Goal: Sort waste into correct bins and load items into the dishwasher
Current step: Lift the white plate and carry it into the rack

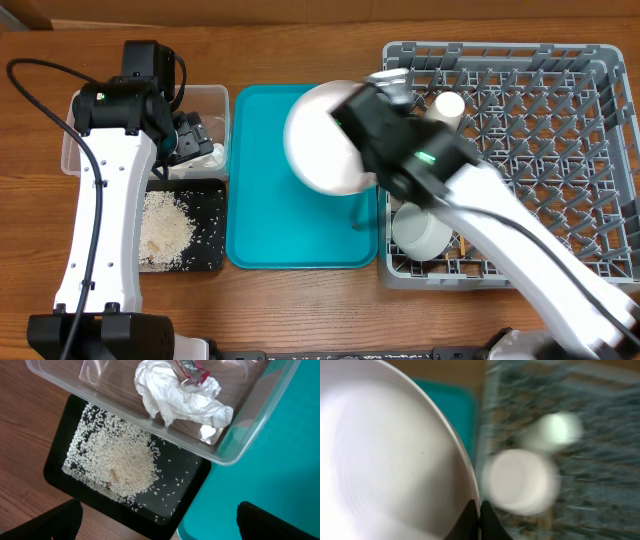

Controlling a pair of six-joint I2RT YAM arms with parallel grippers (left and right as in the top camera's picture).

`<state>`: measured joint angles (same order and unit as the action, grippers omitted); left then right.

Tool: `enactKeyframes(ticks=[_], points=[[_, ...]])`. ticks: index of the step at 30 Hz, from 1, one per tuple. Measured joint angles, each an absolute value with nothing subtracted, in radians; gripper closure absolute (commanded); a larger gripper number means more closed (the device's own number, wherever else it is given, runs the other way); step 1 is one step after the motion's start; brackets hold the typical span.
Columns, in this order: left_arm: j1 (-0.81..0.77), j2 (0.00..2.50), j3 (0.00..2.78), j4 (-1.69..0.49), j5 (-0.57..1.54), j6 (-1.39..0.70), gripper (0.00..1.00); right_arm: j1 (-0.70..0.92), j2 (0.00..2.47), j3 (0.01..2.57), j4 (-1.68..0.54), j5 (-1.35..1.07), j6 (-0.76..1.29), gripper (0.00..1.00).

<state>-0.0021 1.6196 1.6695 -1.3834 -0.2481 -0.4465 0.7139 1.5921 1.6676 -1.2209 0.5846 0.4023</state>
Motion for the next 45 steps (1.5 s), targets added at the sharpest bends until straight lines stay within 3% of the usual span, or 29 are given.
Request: enactKeyframes(ticks=[4, 9, 15, 27, 45], points=[[-0.002, 1.62, 1.67, -1.383, -0.248, -0.447, 0.0, 0.713, 1.488, 1.674, -1.488, 0.902, 0.392, 0.96], [-0.002, 1.62, 1.67, -1.383, -0.248, -0.447, 0.0, 0.706, 1.486, 1.662, -1.694, 1.074, 0.387, 0.96], [-0.002, 1.62, 1.67, -1.383, -0.248, -0.446, 0.0, 0.643, 1.505, 1.629, -1.694, 1.118, 0.388, 0.96], [-0.002, 1.62, 1.67, -1.383, -0.248, -0.446, 0.0, 0.322, 1.513, 1.61, -1.592, 1.016, 0.389, 0.96], [-0.002, 1.62, 1.67, -1.383, -0.248, -0.446, 0.0, 0.295, 1.542, 1.557, -1.581, 0.931, 0.388, 0.96]])
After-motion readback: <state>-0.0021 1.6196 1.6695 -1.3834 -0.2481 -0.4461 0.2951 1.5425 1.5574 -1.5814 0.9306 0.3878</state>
